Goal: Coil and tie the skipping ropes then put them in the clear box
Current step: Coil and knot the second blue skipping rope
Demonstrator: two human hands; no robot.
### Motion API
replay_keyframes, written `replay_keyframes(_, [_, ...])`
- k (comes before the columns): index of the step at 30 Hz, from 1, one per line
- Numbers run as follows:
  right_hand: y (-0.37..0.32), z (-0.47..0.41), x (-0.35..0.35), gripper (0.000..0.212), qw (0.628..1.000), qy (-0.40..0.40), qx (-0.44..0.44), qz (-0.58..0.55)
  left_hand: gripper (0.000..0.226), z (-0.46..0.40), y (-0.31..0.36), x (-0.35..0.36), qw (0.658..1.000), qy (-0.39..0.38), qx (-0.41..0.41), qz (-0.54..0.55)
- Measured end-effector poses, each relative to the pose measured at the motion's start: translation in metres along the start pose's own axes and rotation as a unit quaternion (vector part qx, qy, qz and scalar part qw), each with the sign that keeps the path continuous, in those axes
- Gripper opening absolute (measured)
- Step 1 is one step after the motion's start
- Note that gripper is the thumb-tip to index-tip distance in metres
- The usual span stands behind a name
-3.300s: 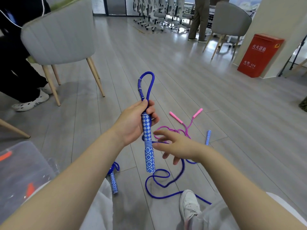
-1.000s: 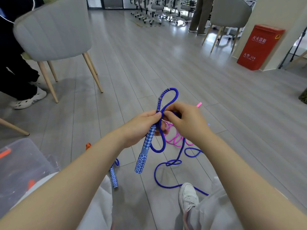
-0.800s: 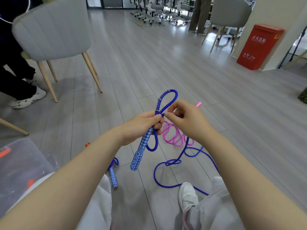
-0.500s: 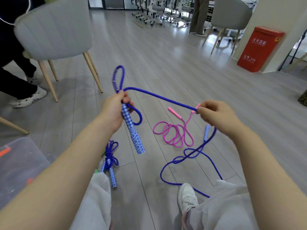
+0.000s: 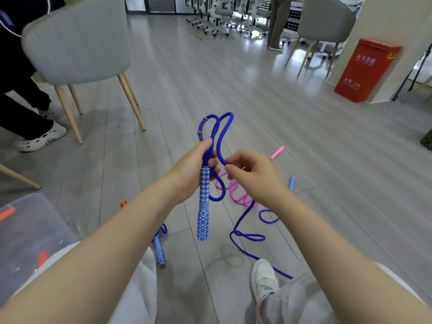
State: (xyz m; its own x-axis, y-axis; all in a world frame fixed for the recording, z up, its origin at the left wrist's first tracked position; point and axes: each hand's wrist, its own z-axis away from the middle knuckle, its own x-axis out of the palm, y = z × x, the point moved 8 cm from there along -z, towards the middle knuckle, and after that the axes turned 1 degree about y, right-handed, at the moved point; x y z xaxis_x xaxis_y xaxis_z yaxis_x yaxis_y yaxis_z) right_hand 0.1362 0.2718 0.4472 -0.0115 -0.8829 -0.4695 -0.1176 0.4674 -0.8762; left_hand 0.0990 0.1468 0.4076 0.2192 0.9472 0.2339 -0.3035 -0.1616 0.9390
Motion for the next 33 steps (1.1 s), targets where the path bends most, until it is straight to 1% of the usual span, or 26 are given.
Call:
replay_keyframes(2, [0.000,0.000,0.003,0.014,1.000,0.003,-0.011,0.022,0.038,0.002,0.000,0.003,0.997,-0.016,0.022,-0.069])
replay_keyframes(4, [0.000,-0.001,0.006,0.011,0.999,-0.004,-0.020,0.047,0.033,0.002,0.001,0.003,0.991,-0.008,0.053,-0.121])
replay_keyframes(6, [0.000,0.000,0.009,0.012,0.997,-0.017,-0.027,0.064,0.026,0.002,0.002,0.001,0.985,0.014,0.076,-0.153])
replay_keyframes(8, [0.000,0.002,0.010,0.011,0.997,-0.026,-0.032,0.070,0.027,0.002,0.003,0.000,0.979,0.025,0.085,-0.181])
replay_keyframes(10, [0.003,0.002,0.010,0.005,0.997,-0.037,-0.019,0.070,0.029,0.001,0.003,-0.001,0.980,0.026,0.082,-0.182])
replay_keyframes(12, [0.010,0.000,0.006,0.015,0.996,-0.058,0.013,0.073,0.029,0.001,0.005,-0.004,0.988,0.030,0.067,-0.133])
replay_keyframes(13, [0.013,-0.001,0.001,0.018,0.995,-0.064,0.026,0.073,0.028,0.000,0.007,-0.006,0.993,0.033,0.060,-0.091])
replay_keyframes(15, [0.019,-0.003,-0.014,0.022,0.994,-0.063,0.044,0.075,0.028,-0.001,0.016,-0.013,0.997,0.050,0.052,0.022])
replay_keyframes(16, [0.022,-0.004,-0.024,0.023,0.994,-0.058,0.052,0.074,0.030,-0.002,0.021,-0.019,0.993,0.063,0.050,0.080])
replay_keyframes(18, [0.029,-0.004,-0.043,0.023,0.995,-0.046,0.065,0.066,0.034,-0.004,0.031,-0.039,0.977,0.099,0.051,0.183])
replay_keyframes(21, [0.043,-0.003,-0.072,0.018,0.990,-0.032,0.084,0.104,0.034,-0.008,0.036,-0.079,0.931,0.169,0.058,0.317])
replay_keyframes(23, [0.050,-0.001,-0.090,0.015,0.985,-0.017,0.100,0.138,0.033,-0.008,0.034,-0.103,0.909,0.221,0.070,0.345])
replay_keyframes(25, [0.051,-0.001,-0.102,0.014,0.987,0.011,0.102,0.125,0.032,-0.005,0.035,-0.111,0.915,0.254,0.080,0.303])
replay_keyframes(27, [0.043,-0.003,-0.104,0.014,0.992,0.038,0.081,0.088,0.031,-0.003,0.038,-0.102,0.940,0.254,0.093,0.207])
replay_keyframes(29, [0.034,-0.004,-0.096,0.014,0.996,0.049,0.063,0.042,0.028,-0.001,0.042,-0.084,0.965,0.234,0.108,0.046])
replay_keyframes(31, [0.024,-0.004,-0.080,0.013,0.998,0.036,0.046,0.016,0.025,0.002,0.041,-0.062,0.966,0.198,0.114,-0.117])
replay_keyframes(33, [0.017,-0.004,-0.061,0.012,0.999,0.014,0.030,0.014,0.020,0.004,0.035,-0.038,0.961,0.141,0.114,-0.207])
